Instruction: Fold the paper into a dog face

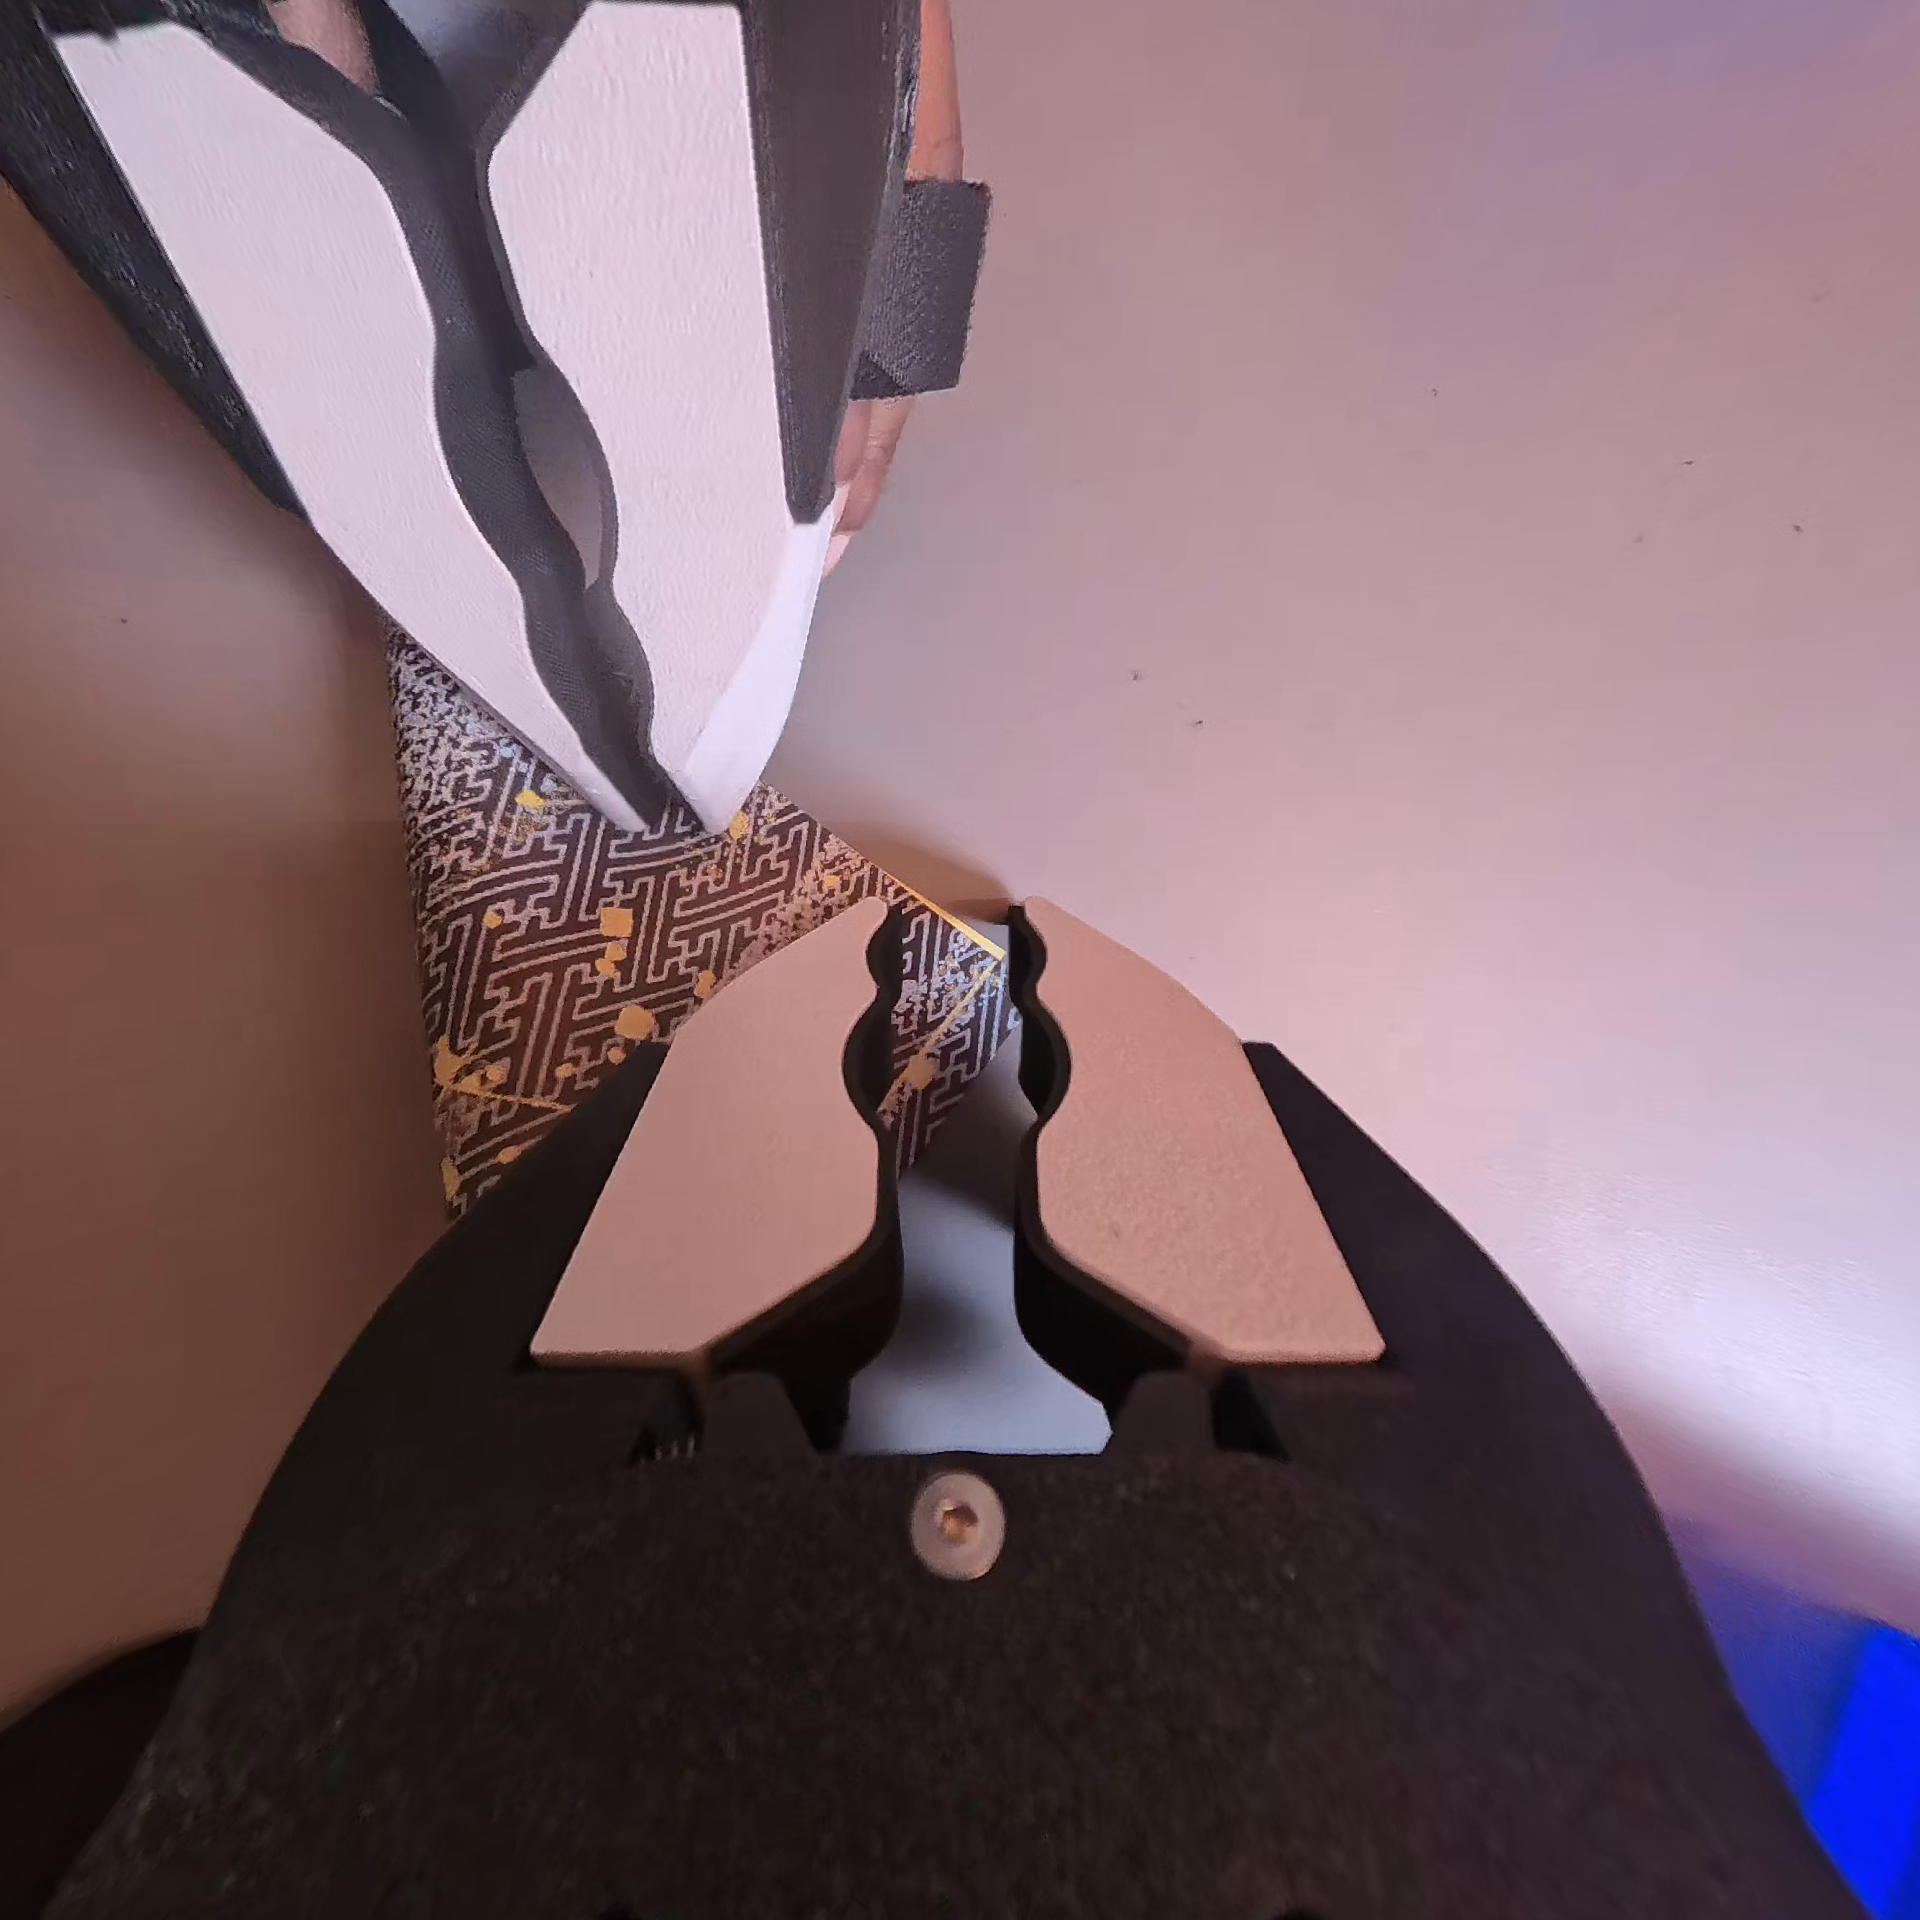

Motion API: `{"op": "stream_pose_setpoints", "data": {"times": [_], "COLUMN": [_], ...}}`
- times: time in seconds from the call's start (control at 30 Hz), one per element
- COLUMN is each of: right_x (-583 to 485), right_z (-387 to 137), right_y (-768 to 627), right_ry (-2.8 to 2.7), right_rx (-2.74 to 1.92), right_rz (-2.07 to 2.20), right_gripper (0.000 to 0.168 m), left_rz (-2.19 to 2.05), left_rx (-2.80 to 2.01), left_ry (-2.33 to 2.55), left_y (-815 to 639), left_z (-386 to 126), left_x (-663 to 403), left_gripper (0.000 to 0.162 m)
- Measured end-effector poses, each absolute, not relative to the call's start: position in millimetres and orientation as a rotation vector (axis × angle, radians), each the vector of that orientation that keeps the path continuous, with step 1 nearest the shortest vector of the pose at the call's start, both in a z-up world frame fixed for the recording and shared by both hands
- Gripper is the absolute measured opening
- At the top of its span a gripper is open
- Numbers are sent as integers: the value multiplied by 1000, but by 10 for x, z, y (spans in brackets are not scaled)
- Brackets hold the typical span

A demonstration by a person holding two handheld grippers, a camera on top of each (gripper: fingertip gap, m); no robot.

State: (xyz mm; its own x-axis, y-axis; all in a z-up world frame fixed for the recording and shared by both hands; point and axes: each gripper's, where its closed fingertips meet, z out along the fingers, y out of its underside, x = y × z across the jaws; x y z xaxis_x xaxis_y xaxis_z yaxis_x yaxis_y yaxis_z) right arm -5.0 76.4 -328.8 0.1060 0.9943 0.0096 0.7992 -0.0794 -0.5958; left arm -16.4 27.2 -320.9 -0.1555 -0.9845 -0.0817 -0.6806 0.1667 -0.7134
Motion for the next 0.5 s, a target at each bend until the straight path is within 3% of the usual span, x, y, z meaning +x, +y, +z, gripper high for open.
{"op": "stream_pose_setpoints", "data": {"times": [0.3, 0.5], "right_x": [147, 153], "right_z": [-3209, -3272], "right_y": [761, 713], "right_ry": [-1693, -1710], "right_rx": [-2019, -2041], "right_rz": [670, 707], "right_gripper": [30, 22], "left_rz": [-670, -665], "left_rx": [-1554, -1548], "left_ry": [1949, 1959], "left_y": [241, 231], "left_z": [-3253, -3260], "left_x": [-186, -193], "left_gripper": [7, 7]}}
